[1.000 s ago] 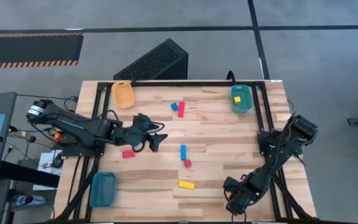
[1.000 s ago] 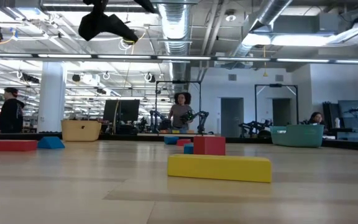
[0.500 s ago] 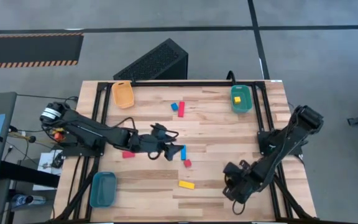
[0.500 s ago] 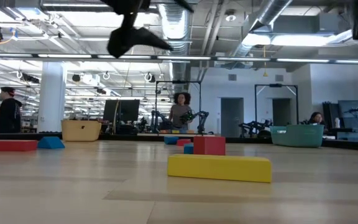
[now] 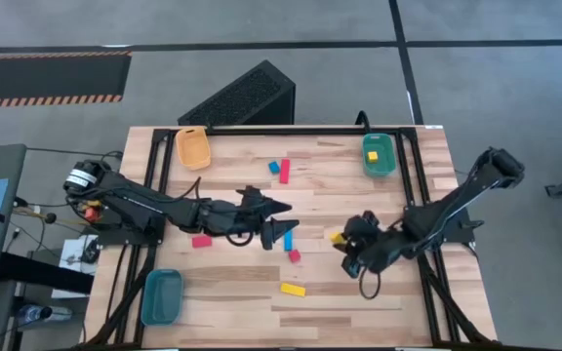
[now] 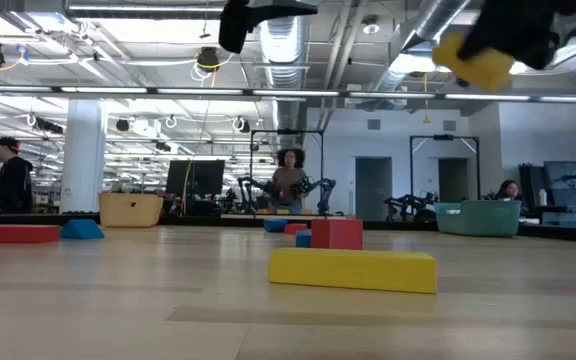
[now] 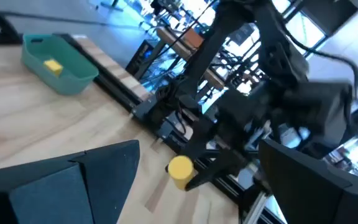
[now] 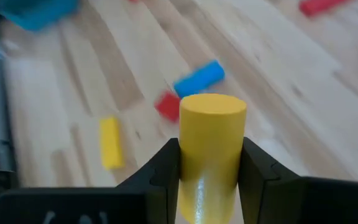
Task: Sort & place blocks by color
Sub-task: Put the right yellow block into the light blue bin
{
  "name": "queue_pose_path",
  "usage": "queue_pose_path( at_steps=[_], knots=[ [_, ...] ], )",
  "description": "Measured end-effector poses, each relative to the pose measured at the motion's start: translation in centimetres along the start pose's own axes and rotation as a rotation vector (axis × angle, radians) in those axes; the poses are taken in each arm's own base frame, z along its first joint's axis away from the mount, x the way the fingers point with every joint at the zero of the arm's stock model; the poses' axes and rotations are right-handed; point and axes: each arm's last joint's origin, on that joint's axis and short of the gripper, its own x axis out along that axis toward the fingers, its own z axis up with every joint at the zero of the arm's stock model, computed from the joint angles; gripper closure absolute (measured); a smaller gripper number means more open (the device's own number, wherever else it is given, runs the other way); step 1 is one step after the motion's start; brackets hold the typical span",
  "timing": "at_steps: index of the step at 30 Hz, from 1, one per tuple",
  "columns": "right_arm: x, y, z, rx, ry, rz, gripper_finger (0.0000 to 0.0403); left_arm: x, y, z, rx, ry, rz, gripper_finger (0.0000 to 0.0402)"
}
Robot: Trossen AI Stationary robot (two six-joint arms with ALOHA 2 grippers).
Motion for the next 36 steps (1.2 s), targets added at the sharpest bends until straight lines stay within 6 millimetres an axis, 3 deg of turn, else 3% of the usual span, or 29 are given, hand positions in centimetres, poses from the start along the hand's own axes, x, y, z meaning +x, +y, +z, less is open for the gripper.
queue_pose_path(
  at_steps=[8,16,22,28,32,36],
  knots=[
    [-1.5,-1.3,3.4,0.038,-0.148,0.071,0.0288,0.7,1.2,1.3,0.119,-0.043,0.033,0.0086],
    [-1.1,-4.3,6.7,0.120,-0.161,0.075,0.0287,2.6,6.4,6.5,0.253,-0.039,-0.079,0.0086],
    [-1.9,-7.0,9.3,0.185,-0.268,0.058,0.0286,2.5,10.8,11.2,0.294,-0.084,-0.181,0.0086],
    [-1.7,-9.2,11.6,0.205,-0.387,0.008,0.0286,1.9,14.8,14.4,0.230,-0.168,-0.053,0.0086],
    [-1.0,-10.7,12.7,0.235,-0.405,-0.017,0.0286,1.6,16.0,15.6,0.238,-0.194,-0.115,0.0086],
    [-0.8,-11.5,13.5,0.248,-0.411,0.041,0.0286,2.6,16.5,16.1,0.281,-0.166,-0.204,0.0086]
  ],
)
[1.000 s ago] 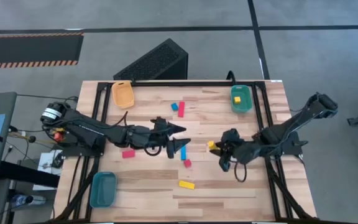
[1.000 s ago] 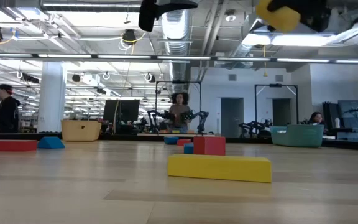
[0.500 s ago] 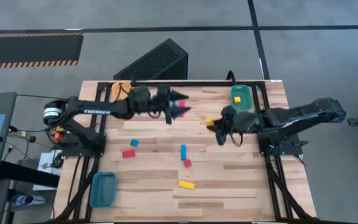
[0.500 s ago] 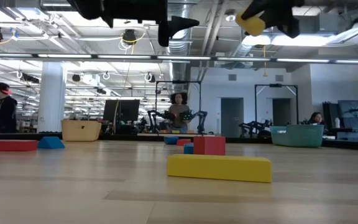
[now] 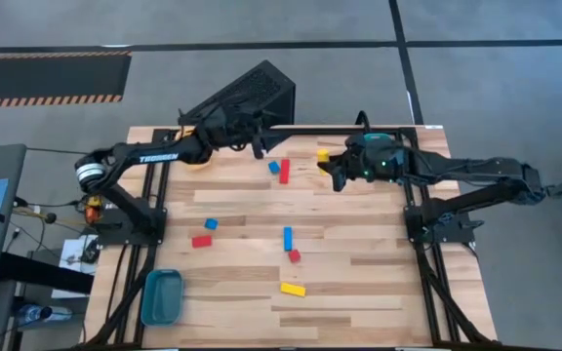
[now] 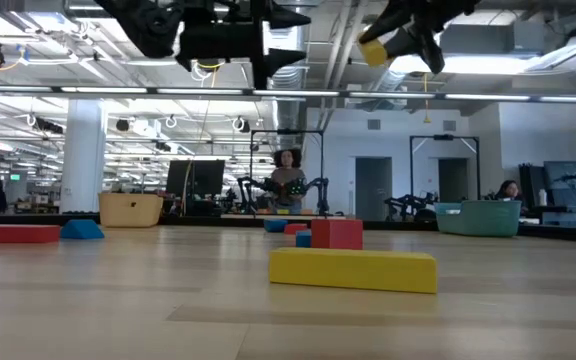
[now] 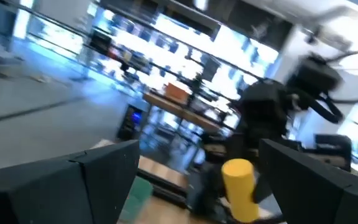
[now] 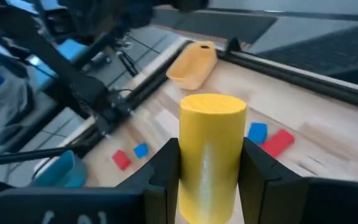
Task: Sort & place blocks by color
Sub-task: Put the right yellow block into the light blue bin
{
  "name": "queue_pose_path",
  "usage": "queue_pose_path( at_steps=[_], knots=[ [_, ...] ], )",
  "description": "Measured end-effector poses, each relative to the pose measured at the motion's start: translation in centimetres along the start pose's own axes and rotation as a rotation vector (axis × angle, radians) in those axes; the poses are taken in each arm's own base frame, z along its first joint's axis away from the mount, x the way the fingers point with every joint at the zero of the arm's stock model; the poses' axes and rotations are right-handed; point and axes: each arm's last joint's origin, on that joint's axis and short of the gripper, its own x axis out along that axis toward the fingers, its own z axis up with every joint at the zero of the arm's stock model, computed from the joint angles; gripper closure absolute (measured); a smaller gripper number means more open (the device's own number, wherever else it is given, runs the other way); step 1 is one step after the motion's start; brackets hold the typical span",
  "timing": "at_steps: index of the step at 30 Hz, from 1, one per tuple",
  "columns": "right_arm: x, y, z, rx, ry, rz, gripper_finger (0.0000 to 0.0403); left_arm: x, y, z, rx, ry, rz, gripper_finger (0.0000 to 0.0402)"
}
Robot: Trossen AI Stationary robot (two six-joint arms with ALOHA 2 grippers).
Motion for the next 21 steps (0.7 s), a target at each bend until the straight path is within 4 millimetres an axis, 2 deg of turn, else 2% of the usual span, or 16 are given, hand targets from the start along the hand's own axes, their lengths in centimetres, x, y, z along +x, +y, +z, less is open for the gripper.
queue_pose_path(
  at_steps=[7,10,14,21],
  knots=[
    [0.2,-0.9,1.0,-0.084,-0.017,0.030,0.0286,3.9,1.0,1.1,-0.006,0.058,-0.165,0.0086],
    [0.4,-1.6,1.5,-0.080,-0.009,0.049,0.0286,5.2,1.3,2.1,-0.009,0.065,-0.205,0.0086],
    [0.2,-1.9,1.8,-0.095,0.009,0.083,0.0285,6.1,1.3,3.2,0.021,0.083,-0.236,0.0086],
    [-1.6,-2.7,3.0,-0.186,-0.049,0.083,0.0275,6.7,0.8,3.6,0.140,0.067,-0.244,0.0086]
  ],
)
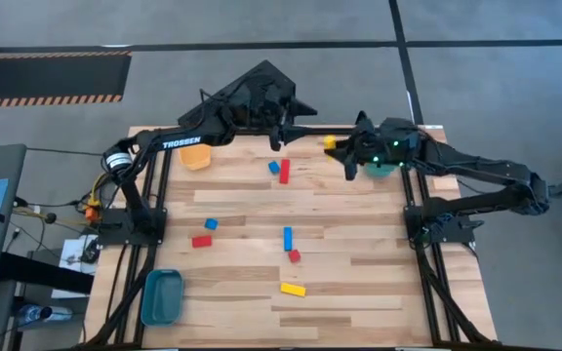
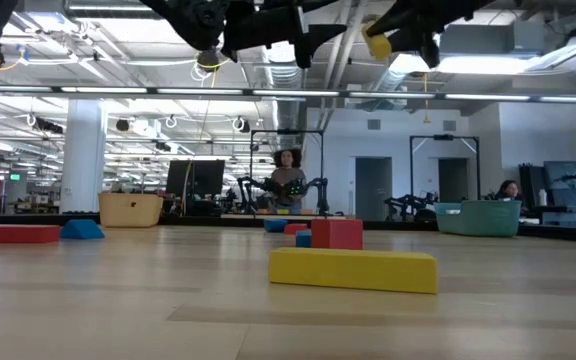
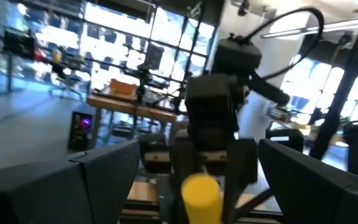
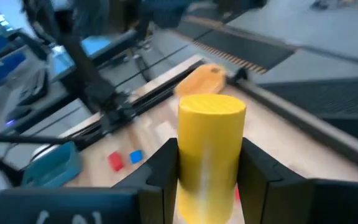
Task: Sort & place blocks by color
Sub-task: Put the right yellow block into the light blue bin
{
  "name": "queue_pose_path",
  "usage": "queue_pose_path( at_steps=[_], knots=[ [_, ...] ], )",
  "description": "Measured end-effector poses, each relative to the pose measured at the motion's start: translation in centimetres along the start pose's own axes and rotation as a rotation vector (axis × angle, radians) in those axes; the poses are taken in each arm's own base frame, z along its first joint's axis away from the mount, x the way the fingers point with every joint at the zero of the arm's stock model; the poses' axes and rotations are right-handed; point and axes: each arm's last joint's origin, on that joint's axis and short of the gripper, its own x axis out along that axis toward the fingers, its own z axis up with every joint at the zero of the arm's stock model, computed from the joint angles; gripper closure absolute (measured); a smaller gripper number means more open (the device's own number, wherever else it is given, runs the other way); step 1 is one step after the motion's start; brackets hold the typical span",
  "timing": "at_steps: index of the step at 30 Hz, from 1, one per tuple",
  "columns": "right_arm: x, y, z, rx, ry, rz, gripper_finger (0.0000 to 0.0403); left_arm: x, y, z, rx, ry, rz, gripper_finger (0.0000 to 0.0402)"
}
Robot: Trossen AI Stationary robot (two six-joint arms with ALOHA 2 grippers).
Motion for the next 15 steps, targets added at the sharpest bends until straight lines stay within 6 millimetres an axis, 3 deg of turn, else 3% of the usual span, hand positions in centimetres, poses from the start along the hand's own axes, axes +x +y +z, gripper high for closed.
queue_pose_path(
  at_steps=[5,9,15],
  knots=[
    [-1.4,-1.3,0.7,0.002,-0.029,-0.071,0.0274,0.4,0.2,-0.4,0.062,-0.021,0.061,0.0086],
    [-2.1,-3.6,0.4,0.051,0.003,-0.269,0.0274,0.9,1.1,-2.2,-0.046,0.014,0.115,0.0086],
    [-2.9,-7.9,-2.1,0.239,0.187,-0.542,0.0273,0.3,2.3,-2.9,-0.154,0.056,0.274,0.0086]
  ],
)
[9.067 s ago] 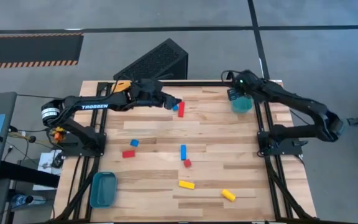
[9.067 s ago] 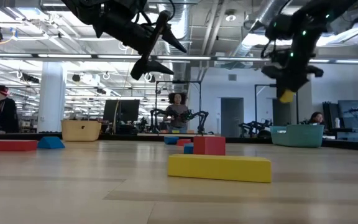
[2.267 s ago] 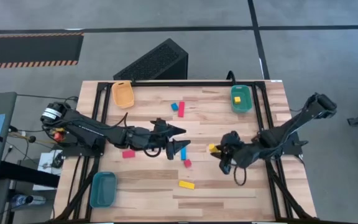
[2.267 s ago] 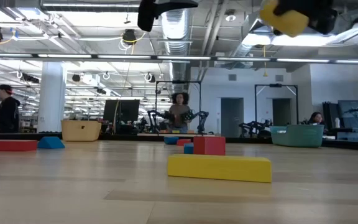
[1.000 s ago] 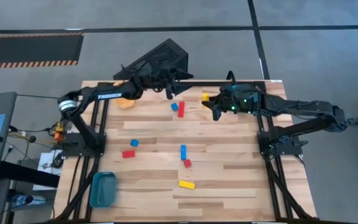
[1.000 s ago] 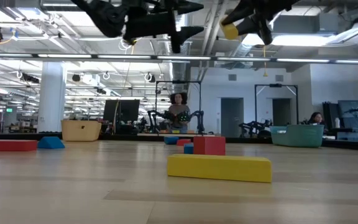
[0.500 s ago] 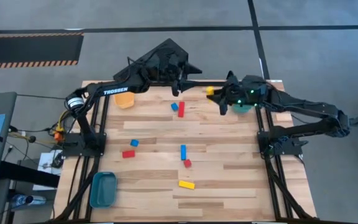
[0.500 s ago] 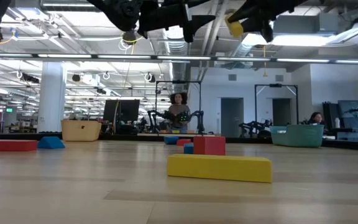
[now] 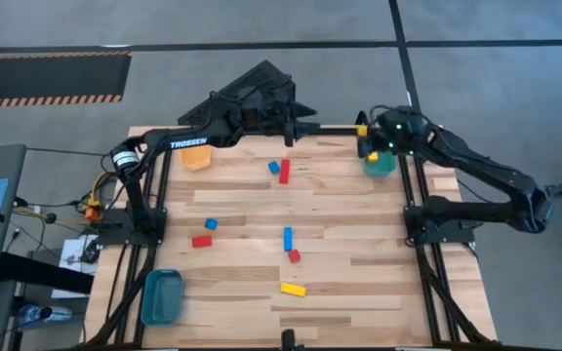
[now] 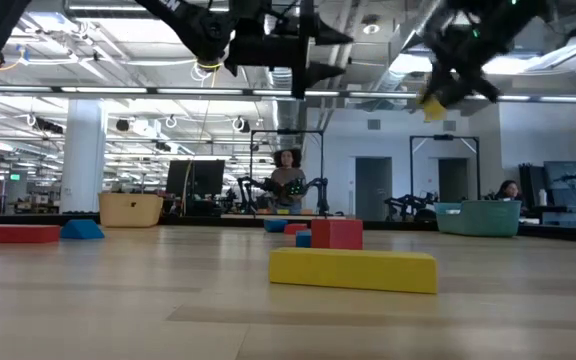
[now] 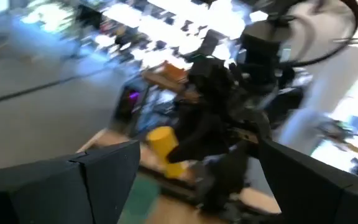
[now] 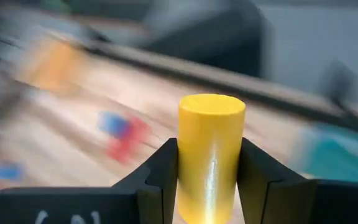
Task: Sort & place blocks by color
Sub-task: Put the right yellow block into the light blue bin
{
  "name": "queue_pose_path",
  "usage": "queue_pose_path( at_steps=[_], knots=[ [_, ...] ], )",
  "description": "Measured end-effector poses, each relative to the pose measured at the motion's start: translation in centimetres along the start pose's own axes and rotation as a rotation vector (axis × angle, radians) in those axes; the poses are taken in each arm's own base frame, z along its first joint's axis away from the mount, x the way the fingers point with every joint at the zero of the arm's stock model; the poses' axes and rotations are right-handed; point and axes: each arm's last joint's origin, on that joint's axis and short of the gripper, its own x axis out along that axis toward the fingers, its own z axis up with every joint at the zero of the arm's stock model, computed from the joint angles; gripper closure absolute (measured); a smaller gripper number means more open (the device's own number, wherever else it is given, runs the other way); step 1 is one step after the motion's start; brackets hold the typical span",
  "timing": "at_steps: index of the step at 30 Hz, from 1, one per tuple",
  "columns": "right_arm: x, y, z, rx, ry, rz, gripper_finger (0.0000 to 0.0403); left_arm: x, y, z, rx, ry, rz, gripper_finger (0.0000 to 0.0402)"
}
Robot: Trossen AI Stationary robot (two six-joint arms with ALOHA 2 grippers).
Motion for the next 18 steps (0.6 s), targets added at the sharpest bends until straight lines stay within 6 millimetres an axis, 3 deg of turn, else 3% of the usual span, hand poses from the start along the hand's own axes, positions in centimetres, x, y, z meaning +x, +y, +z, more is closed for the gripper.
queue_pose_path(
  at_steps=[4,11,18],
  knots=[
    [2.0,-2.7,-2.8,-0.012,0.195,-0.258,0.0273,-0.7,1.6,0.3,-0.074,0.010,0.057,0.0086],
    [5.8,-5.7,-6.1,0.044,0.349,-0.336,0.0272,-1.3,2.8,-0.3,-0.185,0.089,0.126,0.0086],
    [8.8,-7.3,-6.5,0.067,0.349,-0.385,0.0252,-1.3,2.9,-0.8,-0.206,0.130,0.145,0.0086]
  ],
)
